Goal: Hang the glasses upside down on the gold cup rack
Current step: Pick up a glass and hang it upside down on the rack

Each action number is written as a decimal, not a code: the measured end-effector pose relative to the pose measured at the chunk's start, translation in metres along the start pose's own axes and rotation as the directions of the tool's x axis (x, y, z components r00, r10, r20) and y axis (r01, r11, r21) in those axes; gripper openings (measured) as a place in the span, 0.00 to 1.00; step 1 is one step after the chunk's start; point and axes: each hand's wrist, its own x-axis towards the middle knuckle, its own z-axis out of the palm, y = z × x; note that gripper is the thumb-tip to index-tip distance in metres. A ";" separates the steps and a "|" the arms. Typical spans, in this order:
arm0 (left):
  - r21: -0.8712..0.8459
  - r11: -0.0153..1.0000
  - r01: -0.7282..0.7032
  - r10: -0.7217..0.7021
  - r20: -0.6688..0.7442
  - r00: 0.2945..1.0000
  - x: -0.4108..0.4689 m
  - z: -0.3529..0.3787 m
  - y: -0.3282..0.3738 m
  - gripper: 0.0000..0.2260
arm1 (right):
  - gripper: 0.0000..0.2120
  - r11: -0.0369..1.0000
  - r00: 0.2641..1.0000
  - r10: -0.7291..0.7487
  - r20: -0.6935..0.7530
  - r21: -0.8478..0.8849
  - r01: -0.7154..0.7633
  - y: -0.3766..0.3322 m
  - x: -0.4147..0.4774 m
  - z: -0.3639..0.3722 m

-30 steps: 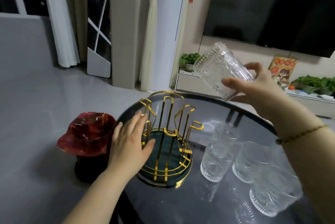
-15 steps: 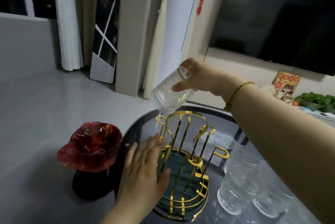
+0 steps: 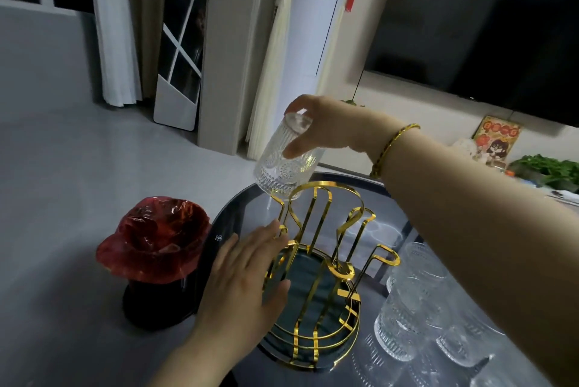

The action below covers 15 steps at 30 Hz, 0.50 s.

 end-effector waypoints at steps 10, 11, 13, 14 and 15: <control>-0.081 0.997 -0.017 0.017 0.002 1.000 0.000 0.002 -0.004 0.20 | 0.35 0.997 0.982 0.008 0.189 -0.072 0.006 0.002 0.009 0.052; -0.063 0.998 -0.019 0.019 -0.002 1.000 0.001 0.001 -0.004 0.20 | 0.35 0.997 0.977 0.014 0.212 -0.083 0.004 0.003 0.009 0.055; -0.028 0.999 -0.032 0.032 -0.012 0.999 0.001 0.000 -0.005 0.19 | 0.36 0.992 0.966 0.025 0.256 -0.129 0.008 0.004 0.011 0.059; -0.021 0.999 -0.040 0.040 -0.010 0.999 0.001 0.000 -0.005 0.19 | 0.36 0.989 0.961 0.031 0.274 -0.149 0.010 0.004 0.011 0.059; -0.024 0.999 -0.044 0.044 -0.005 0.999 0.001 -0.001 -0.005 0.19 | 0.36 0.987 0.958 0.036 0.286 -0.163 0.012 0.003 0.012 0.060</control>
